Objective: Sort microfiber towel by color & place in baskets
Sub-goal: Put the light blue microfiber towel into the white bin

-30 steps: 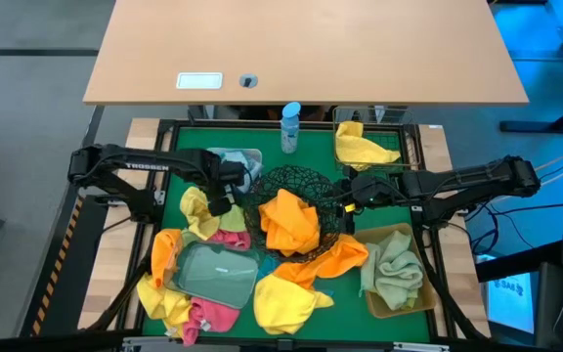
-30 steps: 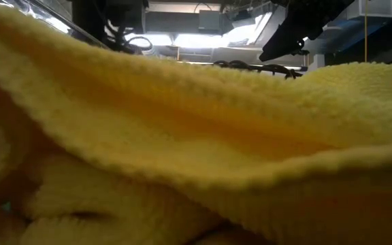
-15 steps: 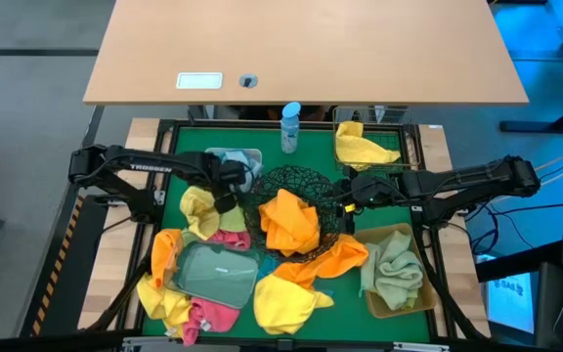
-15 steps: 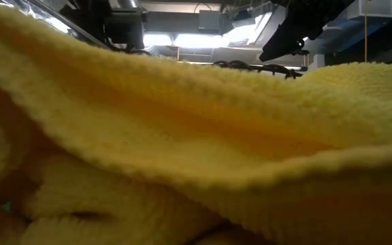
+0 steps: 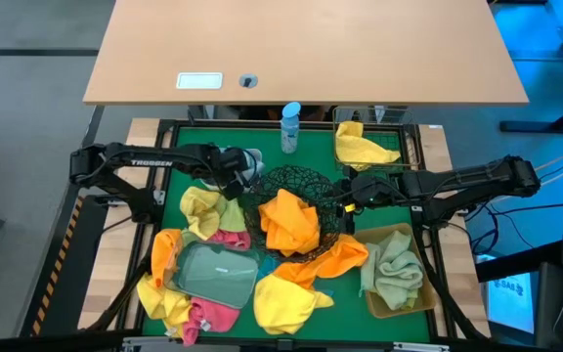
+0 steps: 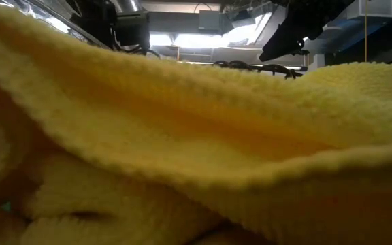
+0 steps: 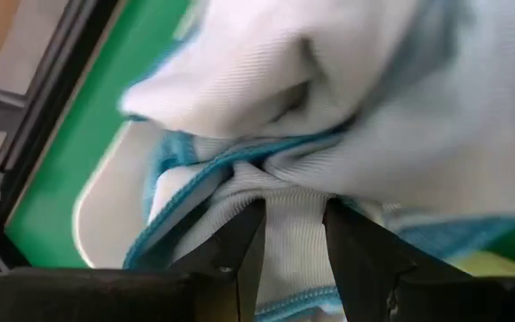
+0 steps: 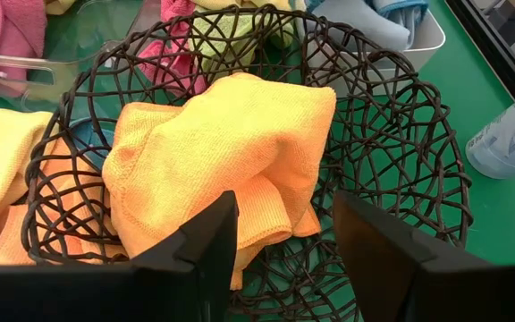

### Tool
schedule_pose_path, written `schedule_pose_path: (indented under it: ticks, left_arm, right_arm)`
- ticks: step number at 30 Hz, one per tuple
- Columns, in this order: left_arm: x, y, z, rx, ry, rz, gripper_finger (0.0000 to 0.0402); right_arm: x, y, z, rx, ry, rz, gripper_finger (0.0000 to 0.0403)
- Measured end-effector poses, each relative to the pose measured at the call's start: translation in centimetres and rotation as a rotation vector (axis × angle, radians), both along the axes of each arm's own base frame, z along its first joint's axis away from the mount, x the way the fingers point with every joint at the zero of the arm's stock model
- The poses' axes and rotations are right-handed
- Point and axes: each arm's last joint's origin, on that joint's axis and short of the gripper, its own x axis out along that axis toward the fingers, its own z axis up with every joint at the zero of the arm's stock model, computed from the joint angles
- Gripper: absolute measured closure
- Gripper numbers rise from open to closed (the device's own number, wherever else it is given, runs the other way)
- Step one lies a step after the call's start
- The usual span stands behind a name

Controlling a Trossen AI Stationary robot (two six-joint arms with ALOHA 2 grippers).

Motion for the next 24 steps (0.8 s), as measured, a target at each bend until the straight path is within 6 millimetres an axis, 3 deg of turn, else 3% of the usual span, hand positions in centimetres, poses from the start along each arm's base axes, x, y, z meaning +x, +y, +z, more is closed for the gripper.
schedule_pose_path:
  ticks: [6,14,24]
  left_arm:
    - [-0.5,1.3,-0.9,-0.009,0.028,0.053,0.0287]
    - [-1.5,1.5,-3.1,-0.066,0.104,0.071,0.0287]
    - [-1.9,1.3,-3.6,-0.075,0.12,0.07,0.0287]
  right_arm:
    - [0.0,0.0,0.0,0.0,0.0,0.0,0.0221]
    - [0.0,0.0,0.0,0.0,0.0,0.0,0.0221]
    - [0.0,0.0,0.0,0.0,0.0,0.0,0.0221]
